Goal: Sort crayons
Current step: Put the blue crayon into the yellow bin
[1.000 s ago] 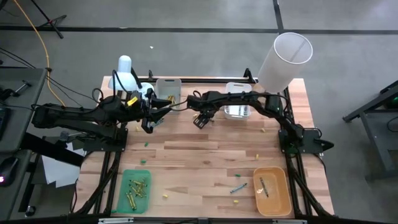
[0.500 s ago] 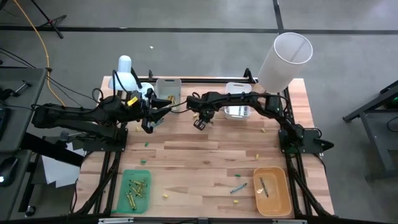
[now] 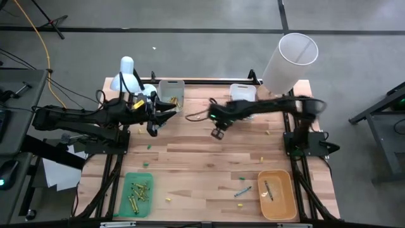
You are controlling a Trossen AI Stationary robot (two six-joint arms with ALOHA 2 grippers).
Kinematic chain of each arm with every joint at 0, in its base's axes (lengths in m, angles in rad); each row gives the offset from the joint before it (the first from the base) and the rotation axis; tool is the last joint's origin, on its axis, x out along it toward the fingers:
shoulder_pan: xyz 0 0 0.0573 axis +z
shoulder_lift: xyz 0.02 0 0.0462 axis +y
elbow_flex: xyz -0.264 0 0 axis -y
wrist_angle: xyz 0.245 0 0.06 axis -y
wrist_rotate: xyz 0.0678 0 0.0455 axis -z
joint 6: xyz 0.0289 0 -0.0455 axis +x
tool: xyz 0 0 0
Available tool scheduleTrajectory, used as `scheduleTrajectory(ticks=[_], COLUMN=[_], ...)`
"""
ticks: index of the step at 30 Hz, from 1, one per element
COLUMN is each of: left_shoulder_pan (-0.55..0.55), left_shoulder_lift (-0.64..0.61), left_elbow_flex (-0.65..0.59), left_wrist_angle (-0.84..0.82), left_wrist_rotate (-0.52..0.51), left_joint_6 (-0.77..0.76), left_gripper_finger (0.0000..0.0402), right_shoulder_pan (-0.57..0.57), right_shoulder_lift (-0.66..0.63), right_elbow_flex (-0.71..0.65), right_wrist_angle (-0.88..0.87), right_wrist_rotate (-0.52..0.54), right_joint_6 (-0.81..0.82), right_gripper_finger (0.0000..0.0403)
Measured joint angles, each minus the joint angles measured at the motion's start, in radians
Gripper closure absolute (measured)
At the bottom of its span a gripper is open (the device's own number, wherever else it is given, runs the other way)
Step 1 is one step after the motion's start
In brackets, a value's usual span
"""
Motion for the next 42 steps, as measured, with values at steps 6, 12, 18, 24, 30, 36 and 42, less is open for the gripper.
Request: scheduleTrajectory(ticks=[6,12,18,24,30,36,42], left_shoulder_pan=[0.000,0.000,0.000,-0.001,0.000,0.000,0.000], left_shoulder_lift=[0.000,0.007,0.056,0.138,0.161,0.161,0.161], left_elbow_flex=[0.000,0.000,0.000,0.000,0.000,0.000,0.000], left_wrist_angle=[-0.050,-0.098,-0.059,-0.021,-0.017,0.017,0.027], left_wrist_rotate=[-0.090,-0.178,-0.056,0.149,0.140,0.138,0.134], left_joint_6=[0.058,0.069,-0.074,-0.118,-0.133,-0.098,-0.072], left_gripper_finger=[0.0261,0.0261,0.0261,0.0261,0.0261,0.0261,0.0261], right_shoulder_pan=[0.113,0.207,0.212,0.205,0.205,0.207,0.207], right_shoulder_lift=[-0.309,-0.434,-0.415,-0.408,-0.408,-0.408,-0.408], right_elbow_flex=[-0.388,-0.576,-0.468,-0.339,-0.318,-0.318,-0.318], right_wrist_angle=[0.423,0.927,1.051,1.023,1.013,1.011,1.000], right_wrist_rotate=[-0.009,-0.002,0.015,0.016,0.016,0.016,0.011], right_joint_6=[0.223,0.248,0.104,-0.031,-0.043,-0.026,-0.022], right_gripper_finger=[0.0402,0.0402,0.0402,0.0402,0.0402,0.0402,0.0402])
